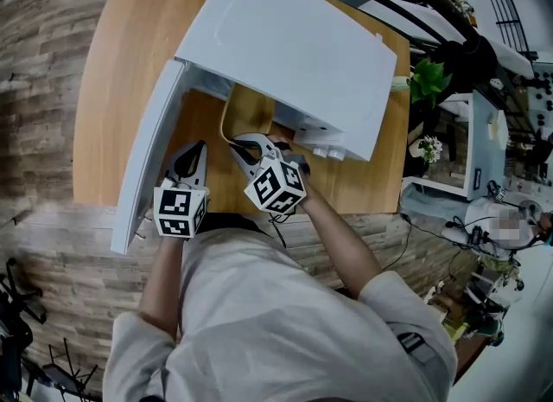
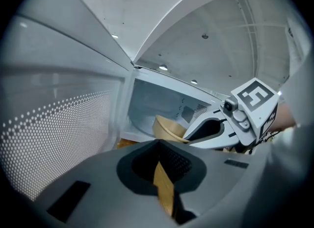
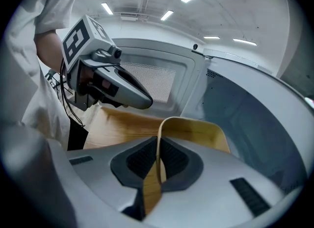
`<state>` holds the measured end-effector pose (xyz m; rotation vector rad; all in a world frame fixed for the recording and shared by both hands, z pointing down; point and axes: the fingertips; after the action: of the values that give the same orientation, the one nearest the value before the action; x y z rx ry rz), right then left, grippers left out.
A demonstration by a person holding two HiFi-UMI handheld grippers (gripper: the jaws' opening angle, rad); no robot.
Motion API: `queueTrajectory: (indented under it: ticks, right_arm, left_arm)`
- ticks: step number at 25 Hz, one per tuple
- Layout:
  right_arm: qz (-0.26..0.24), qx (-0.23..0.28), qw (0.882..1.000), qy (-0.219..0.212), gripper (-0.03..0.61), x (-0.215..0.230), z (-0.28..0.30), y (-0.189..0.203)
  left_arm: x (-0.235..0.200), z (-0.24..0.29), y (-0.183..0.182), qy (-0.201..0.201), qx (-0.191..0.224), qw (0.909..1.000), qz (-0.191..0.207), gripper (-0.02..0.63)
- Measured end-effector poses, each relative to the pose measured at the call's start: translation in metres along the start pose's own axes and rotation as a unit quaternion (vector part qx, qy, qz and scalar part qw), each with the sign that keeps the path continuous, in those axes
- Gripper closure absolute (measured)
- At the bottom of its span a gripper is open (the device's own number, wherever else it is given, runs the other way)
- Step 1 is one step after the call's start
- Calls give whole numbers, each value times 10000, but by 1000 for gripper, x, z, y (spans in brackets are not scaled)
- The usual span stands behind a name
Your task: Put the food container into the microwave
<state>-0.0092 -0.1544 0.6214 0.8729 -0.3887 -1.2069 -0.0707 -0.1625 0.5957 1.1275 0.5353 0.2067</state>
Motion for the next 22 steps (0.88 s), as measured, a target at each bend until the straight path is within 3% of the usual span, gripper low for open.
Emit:
queueTrajectory:
  ticks: [22]
  right_arm:
    - [-83,-112,9997,178,551,25,6,11]
  left_arm:
    - [11,19,-11,331,-118,9991,237,601]
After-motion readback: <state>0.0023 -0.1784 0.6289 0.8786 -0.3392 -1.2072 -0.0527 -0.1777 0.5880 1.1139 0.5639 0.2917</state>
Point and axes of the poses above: the fingertips, and each gripper's own axes: z forward along the fingers, x to its right, y out of its underside, and after that the axes turned 9 degrees about x, right-handed
